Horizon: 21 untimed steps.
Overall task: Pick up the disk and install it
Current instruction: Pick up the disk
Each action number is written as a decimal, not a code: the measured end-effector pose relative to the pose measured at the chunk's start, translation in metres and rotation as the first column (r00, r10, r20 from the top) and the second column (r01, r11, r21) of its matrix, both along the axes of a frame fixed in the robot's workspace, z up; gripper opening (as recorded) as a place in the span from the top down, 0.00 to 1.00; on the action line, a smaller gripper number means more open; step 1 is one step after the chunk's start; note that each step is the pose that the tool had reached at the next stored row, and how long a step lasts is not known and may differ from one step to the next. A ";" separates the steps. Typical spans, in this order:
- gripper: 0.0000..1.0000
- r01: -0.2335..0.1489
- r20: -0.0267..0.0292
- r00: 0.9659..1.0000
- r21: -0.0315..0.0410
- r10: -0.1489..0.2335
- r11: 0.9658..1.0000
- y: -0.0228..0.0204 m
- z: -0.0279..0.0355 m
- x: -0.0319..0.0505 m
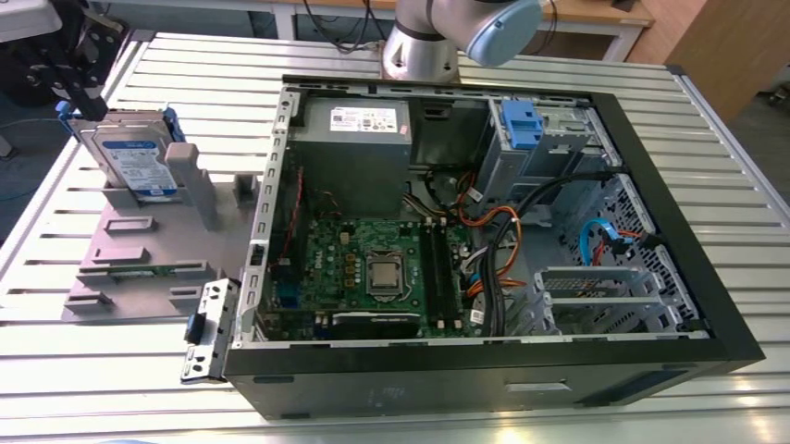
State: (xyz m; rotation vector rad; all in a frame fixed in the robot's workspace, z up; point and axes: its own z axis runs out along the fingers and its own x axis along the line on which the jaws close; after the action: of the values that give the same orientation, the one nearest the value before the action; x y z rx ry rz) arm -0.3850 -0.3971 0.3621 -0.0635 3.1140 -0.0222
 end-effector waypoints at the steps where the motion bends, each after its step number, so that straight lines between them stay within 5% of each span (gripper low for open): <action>1: 0.89 -0.002 0.000 1.000 0.000 0.002 1.000 0.0000 0.0000 0.0000; 21: 0.89 -0.040 0.000 0.999 0.000 0.040 0.999 0.0000 0.0000 0.0000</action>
State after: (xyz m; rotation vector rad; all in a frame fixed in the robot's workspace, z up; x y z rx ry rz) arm -0.3850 -0.3971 0.3621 -0.1251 3.1119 -0.0214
